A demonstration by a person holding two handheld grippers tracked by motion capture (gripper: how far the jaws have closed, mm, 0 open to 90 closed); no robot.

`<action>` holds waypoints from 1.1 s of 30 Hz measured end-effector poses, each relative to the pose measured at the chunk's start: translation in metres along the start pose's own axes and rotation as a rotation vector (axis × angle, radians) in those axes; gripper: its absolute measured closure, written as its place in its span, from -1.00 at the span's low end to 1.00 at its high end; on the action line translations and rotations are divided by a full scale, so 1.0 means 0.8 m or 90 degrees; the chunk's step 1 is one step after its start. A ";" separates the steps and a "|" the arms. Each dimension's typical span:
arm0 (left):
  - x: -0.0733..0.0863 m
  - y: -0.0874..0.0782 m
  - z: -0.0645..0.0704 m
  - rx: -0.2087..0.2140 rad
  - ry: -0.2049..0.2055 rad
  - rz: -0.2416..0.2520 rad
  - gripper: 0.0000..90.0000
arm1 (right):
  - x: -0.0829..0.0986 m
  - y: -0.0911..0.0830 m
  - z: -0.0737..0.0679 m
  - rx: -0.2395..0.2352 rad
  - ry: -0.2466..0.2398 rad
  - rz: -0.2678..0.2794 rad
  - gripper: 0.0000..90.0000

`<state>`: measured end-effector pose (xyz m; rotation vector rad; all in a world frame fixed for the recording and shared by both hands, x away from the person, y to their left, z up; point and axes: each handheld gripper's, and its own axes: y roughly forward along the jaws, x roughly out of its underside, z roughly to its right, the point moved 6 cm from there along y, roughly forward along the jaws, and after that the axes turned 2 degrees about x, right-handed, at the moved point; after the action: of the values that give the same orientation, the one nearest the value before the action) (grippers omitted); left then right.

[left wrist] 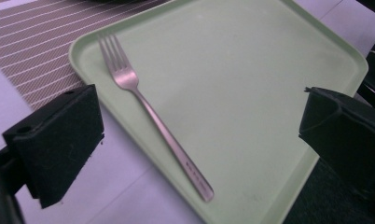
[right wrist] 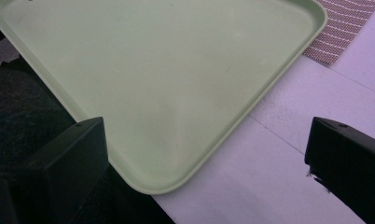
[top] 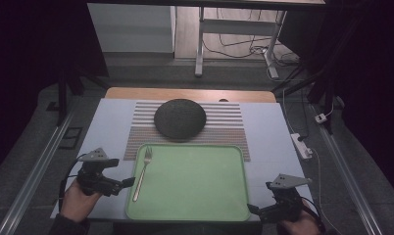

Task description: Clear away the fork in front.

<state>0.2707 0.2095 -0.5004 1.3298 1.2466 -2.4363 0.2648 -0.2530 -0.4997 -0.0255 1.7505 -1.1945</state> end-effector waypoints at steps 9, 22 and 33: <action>0.028 -0.027 0.001 -0.024 -0.004 0.001 -1.00 | 0.000 0.000 0.000 0.002 0.003 -0.003 -1.00; 0.057 -0.041 0.002 -0.040 -0.021 -0.010 -1.00 | 0.000 0.001 0.000 0.002 0.007 -0.005 -1.00; 0.070 -0.053 0.001 -0.050 -0.039 -0.012 -1.00 | -0.001 0.002 0.000 0.002 0.006 -0.007 -1.00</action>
<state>0.2174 0.2521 -0.5153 1.2204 1.3313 -2.3934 0.2654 -0.2520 -0.5003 -0.0279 1.7582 -1.2075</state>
